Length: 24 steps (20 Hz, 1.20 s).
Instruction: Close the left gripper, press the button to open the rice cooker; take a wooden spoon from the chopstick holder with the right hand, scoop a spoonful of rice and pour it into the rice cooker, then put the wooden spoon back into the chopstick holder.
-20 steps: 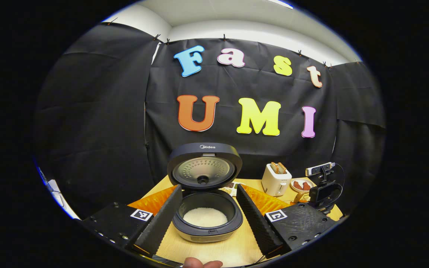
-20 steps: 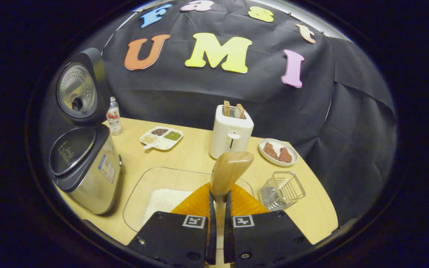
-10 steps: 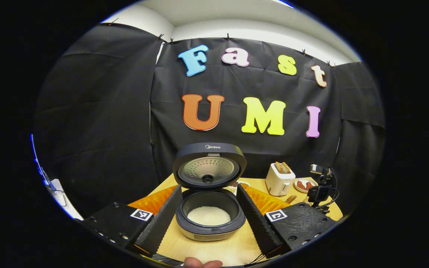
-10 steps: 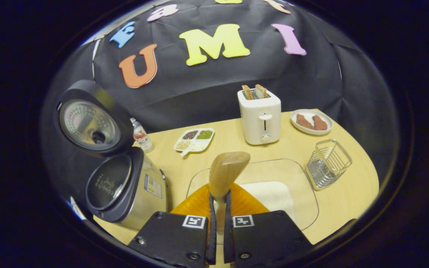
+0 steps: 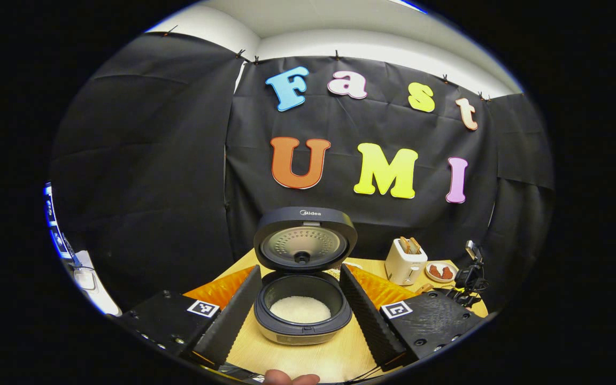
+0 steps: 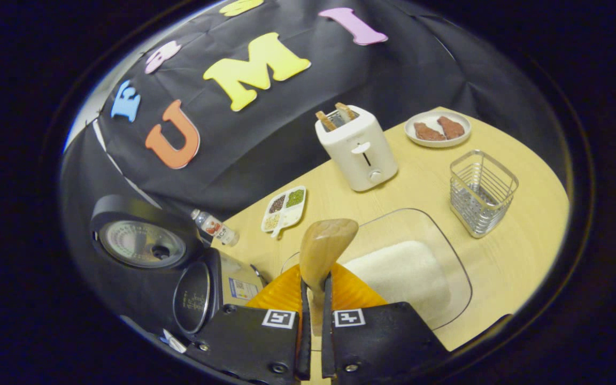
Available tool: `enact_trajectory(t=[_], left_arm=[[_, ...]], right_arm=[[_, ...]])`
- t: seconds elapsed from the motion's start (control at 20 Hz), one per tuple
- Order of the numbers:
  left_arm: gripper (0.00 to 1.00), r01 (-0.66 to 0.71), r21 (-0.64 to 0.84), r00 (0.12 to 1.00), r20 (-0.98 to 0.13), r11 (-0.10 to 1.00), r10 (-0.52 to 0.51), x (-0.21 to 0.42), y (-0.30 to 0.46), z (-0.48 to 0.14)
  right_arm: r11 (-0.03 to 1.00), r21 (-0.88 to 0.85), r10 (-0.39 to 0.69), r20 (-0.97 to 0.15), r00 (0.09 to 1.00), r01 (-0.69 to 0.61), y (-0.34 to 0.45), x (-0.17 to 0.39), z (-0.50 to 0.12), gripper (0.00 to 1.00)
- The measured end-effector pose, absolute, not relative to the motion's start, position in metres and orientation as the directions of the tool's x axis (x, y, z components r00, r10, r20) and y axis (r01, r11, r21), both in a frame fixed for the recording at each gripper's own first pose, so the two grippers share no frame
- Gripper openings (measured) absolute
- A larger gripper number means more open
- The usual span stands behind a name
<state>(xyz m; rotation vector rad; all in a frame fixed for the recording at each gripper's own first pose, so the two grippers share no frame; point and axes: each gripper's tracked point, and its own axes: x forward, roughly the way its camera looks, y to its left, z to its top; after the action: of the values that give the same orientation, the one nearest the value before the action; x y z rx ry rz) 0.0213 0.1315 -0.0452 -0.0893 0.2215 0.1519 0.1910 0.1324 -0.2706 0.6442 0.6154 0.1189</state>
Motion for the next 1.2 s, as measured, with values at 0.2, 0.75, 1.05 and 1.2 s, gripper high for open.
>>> enact_trajectory(t=[0.2, 0.75, 1.05, 1.2], left_arm=[[0.95, -0.151, -0.059, 0.963, -0.235, 0.987, 0.133, 0.021, 0.12, -0.045], [0.95, -0.18, -0.018, 0.966, -0.192, 0.983, 0.173, 0.023, 0.117, -0.04], [0.95, -0.204, 0.006, 0.967, -0.153, 0.979, 0.202, 0.008, 0.133, -0.038], [0.94, -0.202, 0.009, 0.967, -0.157, 0.979, 0.2, -0.002, 0.14, -0.043]], right_arm=[[0.742, 0.657, 0.282, -0.485, 0.828, 0.132, 0.104, 0.187, -0.27, 0.13], [0.609, 0.781, 0.269, -0.366, 0.891, 0.138, 0.049, 0.171, -0.188, 0.13], [0.647, 0.761, 0.372, -0.265, 0.89, -0.044, 0.115, 0.168, -0.105, 0.13], [0.664, 0.735, 0.447, -0.242, 0.861, -0.138, 0.172, 0.172, -0.079, 0.13]])
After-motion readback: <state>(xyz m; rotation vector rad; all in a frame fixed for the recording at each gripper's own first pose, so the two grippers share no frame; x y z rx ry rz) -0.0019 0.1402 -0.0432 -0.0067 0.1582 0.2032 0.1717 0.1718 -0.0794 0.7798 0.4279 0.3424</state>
